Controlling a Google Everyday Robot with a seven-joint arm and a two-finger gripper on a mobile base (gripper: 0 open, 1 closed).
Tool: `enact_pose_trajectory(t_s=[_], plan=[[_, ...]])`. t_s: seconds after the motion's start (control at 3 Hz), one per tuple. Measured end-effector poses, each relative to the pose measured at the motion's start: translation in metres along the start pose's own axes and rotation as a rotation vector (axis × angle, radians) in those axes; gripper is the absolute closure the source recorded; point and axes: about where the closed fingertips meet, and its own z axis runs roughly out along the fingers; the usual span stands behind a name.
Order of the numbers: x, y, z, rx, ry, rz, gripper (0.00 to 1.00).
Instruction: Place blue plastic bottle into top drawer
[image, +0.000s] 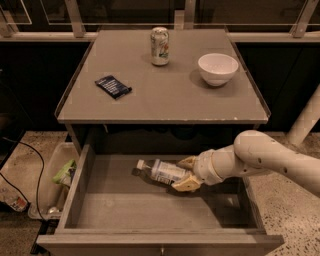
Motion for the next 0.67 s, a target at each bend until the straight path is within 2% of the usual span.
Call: enact_pose_trajectory(t_s=[0.33,0.67], plan=[[0.0060,-0.0010,-0.0014,0.035,0.009,0.046,1.00],[0.0061,-0.0010,-0.0013,0.036,0.009,0.047,0.90]])
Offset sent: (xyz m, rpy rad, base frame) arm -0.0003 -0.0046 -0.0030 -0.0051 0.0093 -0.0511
